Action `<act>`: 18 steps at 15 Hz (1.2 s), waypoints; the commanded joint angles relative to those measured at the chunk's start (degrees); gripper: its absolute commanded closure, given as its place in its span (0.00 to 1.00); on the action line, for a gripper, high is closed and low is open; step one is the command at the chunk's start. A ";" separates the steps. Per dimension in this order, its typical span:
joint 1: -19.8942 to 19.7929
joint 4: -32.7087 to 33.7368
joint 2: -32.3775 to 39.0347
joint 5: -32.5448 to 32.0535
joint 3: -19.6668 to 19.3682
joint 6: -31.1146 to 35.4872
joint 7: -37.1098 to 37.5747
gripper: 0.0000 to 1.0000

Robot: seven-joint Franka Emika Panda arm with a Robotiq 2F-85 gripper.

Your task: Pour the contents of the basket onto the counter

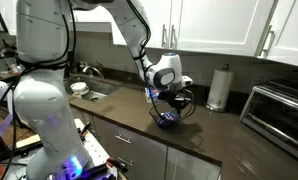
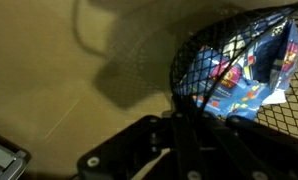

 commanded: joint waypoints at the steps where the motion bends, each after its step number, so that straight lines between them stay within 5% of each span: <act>1: 8.27 -3.88 -5.01 -12.58 -8.24 3.80 12.06 0.95; 6: 20.42 -1.79 -7.32 -31.52 -20.12 1.99 29.35 0.95; 14: 35.13 5.00 -3.91 -59.89 -32.97 0.72 59.83 0.95; 18: 43.52 8.48 -3.33 -74.57 -38.97 -5.61 77.72 0.95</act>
